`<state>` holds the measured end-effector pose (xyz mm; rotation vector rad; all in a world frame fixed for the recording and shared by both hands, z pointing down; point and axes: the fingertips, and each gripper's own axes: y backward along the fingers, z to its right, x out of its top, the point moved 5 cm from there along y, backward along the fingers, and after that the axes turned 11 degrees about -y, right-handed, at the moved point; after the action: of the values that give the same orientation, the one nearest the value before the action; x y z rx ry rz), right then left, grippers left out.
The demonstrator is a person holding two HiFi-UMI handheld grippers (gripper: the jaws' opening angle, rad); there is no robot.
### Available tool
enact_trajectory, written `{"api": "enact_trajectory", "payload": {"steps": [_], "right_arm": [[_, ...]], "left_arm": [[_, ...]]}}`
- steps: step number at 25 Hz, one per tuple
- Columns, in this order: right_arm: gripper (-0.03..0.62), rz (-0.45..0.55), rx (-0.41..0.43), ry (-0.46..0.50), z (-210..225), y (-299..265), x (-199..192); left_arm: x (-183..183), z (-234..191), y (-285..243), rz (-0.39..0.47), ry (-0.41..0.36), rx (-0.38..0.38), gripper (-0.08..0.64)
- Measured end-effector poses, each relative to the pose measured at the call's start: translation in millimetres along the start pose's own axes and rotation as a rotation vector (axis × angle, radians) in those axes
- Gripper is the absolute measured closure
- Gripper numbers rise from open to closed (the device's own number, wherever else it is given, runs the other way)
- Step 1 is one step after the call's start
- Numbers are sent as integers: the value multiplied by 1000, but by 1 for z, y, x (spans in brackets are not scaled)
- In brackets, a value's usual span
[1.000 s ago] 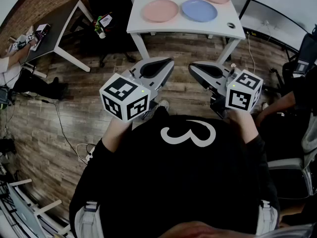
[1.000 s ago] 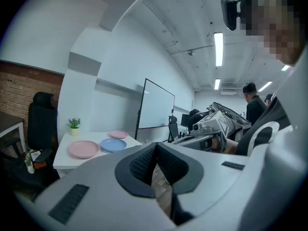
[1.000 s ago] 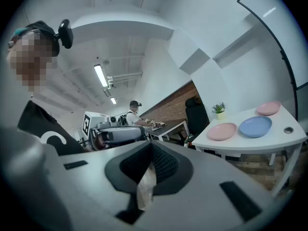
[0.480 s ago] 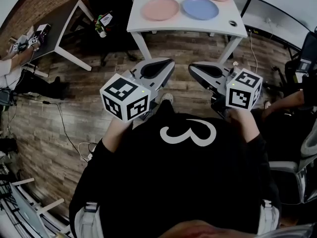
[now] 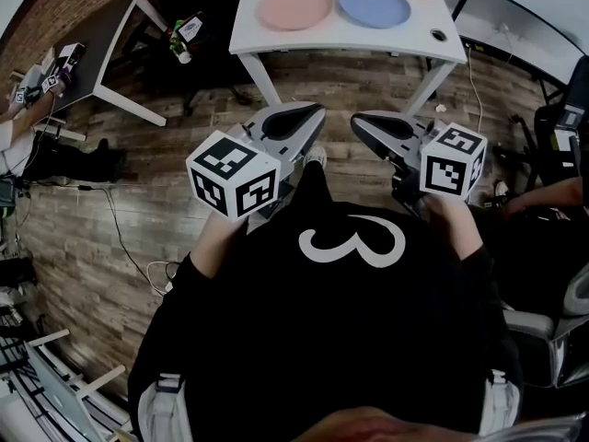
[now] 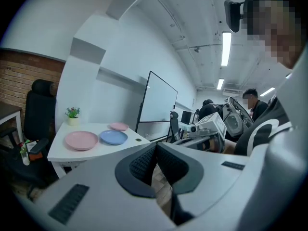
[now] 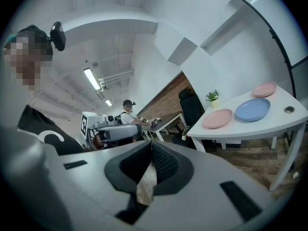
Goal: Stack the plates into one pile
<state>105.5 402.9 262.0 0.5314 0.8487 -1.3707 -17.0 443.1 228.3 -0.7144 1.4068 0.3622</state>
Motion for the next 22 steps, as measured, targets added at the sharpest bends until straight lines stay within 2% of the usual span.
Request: {"api": "enact_trajectory", "payload": {"steps": [15,22], "right_arm": [[568,9,-50,-113,91,-77,81],[568,7,-92,-192,143,-128,121]], "left_arm": [[3,-135,-62,-52,85,-48,543],[-5,-217,-95,-104,157,-80,543]]}}
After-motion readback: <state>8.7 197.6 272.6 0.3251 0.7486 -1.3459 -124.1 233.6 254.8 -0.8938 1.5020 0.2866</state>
